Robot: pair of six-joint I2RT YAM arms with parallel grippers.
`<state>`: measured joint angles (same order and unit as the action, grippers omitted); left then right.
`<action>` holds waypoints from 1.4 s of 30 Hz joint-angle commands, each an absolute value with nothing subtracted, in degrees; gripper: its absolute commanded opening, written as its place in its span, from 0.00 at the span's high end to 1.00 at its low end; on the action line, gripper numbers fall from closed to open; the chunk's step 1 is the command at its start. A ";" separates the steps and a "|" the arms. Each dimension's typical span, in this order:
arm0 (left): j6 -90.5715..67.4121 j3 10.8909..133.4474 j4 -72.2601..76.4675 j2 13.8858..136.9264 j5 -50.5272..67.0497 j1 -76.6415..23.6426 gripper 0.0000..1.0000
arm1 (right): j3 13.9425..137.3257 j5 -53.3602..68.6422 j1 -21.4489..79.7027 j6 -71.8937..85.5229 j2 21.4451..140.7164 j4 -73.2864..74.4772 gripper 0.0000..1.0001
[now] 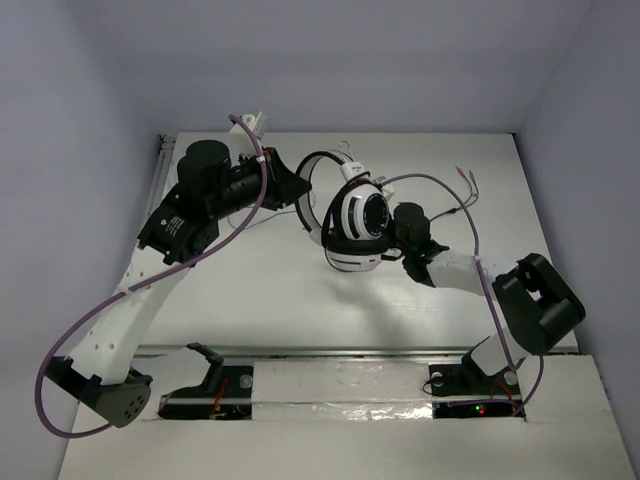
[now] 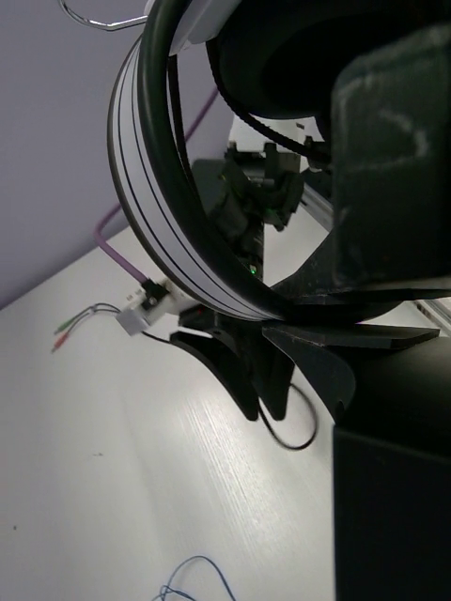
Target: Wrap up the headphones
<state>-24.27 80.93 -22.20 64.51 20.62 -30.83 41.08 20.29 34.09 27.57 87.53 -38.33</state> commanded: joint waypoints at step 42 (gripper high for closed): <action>-44.57 73.75 5.45 76.11 -12.63 -22.24 1.00 | 34.36 13.64 56.85 41.49 85.01 -26.34 1.00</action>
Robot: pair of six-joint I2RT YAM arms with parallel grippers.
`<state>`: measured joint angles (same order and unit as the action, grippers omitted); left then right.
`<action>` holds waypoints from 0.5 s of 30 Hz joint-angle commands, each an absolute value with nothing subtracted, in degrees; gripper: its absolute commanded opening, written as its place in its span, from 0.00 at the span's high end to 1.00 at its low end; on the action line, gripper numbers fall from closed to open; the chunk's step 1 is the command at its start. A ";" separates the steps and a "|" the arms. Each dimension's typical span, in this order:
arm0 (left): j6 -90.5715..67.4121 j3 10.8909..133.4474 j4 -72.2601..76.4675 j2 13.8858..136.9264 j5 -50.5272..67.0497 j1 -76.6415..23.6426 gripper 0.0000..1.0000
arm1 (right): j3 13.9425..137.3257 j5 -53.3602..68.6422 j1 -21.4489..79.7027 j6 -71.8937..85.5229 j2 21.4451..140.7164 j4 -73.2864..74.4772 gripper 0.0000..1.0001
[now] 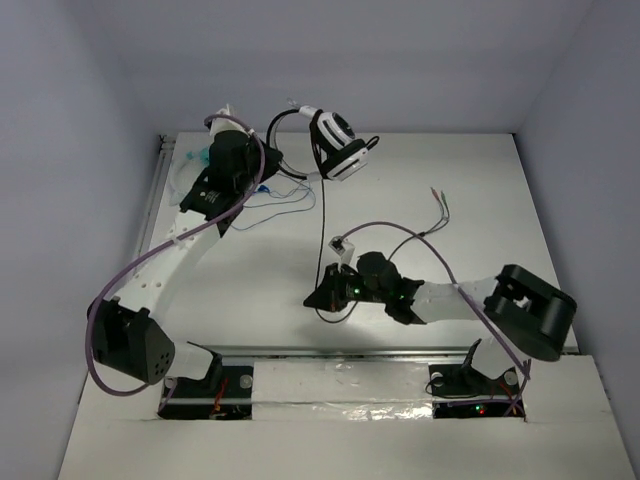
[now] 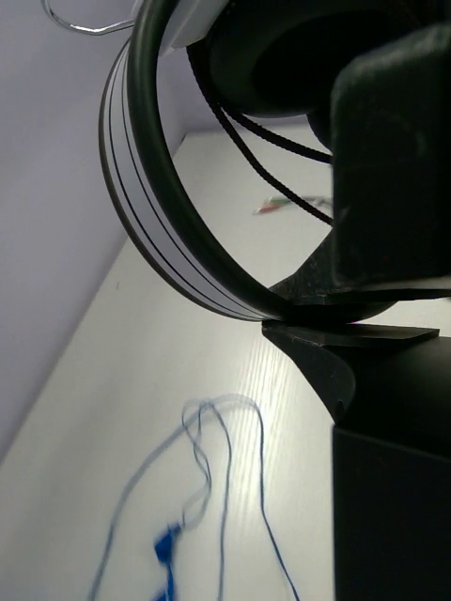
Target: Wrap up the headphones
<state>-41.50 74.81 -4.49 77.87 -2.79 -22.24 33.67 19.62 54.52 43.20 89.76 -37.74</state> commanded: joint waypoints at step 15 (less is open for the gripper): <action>-37.27 52.39 1.77 74.79 -37.61 -31.98 1.00 | 58.61 -6.40 63.72 26.30 62.05 21.95 1.00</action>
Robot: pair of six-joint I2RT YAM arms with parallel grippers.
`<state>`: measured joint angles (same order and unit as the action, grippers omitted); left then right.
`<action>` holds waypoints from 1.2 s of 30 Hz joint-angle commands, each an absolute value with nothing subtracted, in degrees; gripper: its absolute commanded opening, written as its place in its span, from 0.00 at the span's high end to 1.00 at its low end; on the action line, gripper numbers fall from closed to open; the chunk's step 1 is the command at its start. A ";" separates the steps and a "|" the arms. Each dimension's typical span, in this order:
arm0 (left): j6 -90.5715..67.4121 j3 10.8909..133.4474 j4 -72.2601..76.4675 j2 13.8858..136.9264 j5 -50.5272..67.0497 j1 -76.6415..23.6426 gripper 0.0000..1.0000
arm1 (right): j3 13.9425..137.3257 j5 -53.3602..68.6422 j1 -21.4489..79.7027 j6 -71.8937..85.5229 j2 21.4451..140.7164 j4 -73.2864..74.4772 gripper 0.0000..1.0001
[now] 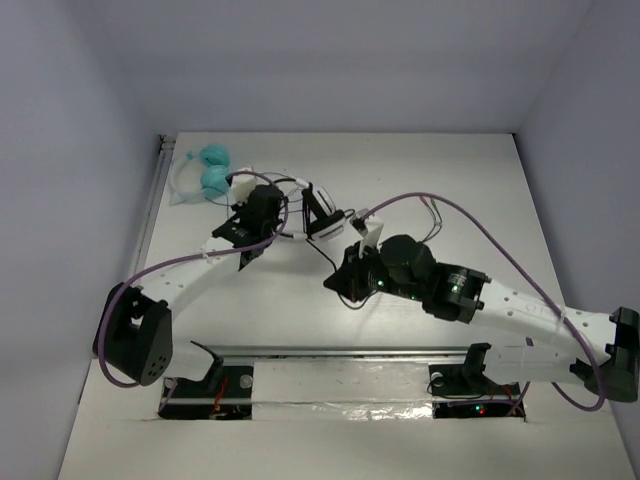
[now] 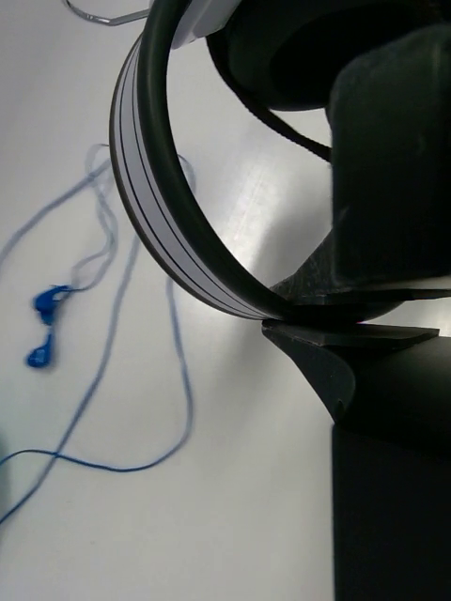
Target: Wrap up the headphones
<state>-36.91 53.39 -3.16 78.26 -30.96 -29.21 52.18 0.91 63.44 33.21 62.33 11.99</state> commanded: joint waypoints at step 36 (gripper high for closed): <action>-25.93 56.50 -18.28 56.25 -0.45 -40.17 1.00 | 61.62 -21.73 43.96 16.69 77.09 5.73 0.90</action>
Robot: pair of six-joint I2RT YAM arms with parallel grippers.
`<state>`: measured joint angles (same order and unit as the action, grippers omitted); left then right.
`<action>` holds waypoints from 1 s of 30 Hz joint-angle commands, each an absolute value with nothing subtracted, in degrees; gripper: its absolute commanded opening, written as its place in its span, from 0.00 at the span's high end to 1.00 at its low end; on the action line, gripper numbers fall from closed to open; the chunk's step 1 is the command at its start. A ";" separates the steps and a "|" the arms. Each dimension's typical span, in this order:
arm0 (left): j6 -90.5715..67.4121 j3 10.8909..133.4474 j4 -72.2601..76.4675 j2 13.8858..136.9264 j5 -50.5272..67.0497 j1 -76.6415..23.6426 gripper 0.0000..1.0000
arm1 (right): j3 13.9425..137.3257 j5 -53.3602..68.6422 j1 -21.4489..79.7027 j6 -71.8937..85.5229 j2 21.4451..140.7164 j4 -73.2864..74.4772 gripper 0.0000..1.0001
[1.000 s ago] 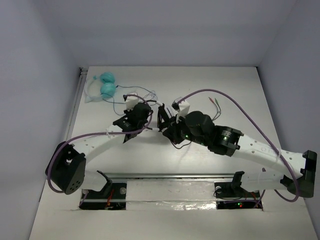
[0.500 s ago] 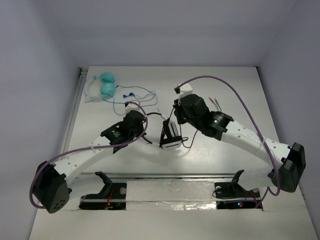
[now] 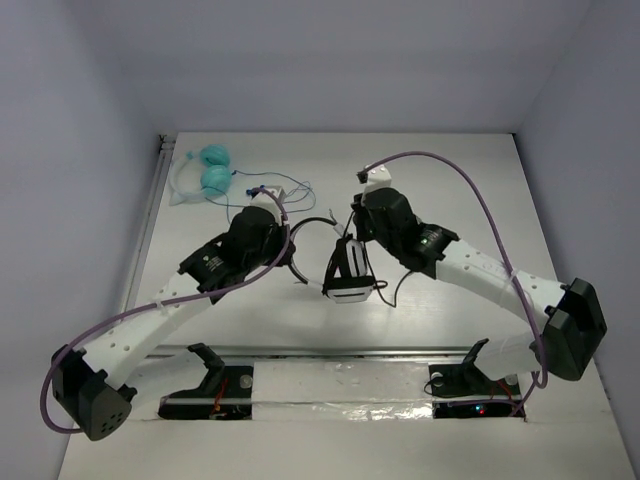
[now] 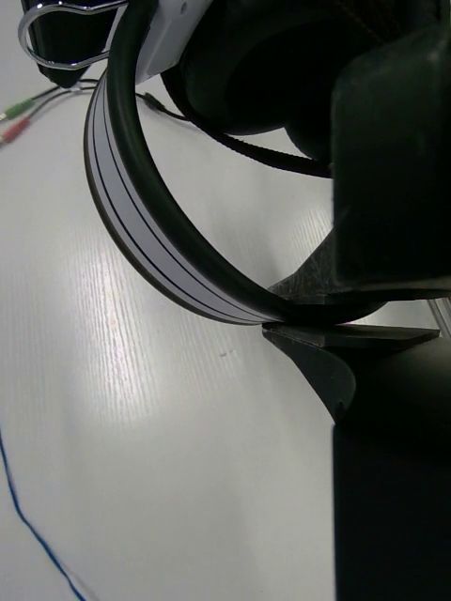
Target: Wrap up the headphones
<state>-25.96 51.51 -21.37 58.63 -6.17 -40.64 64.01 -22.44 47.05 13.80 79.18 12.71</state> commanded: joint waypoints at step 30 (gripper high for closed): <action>-15.74 68.64 -27.42 57.13 -8.19 -36.39 1.00 | 51.50 -19.25 34.99 26.19 74.96 8.26 0.70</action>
<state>-15.75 64.75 -31.62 58.28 -11.90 -36.51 48.62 -15.53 36.12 25.50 73.47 6.31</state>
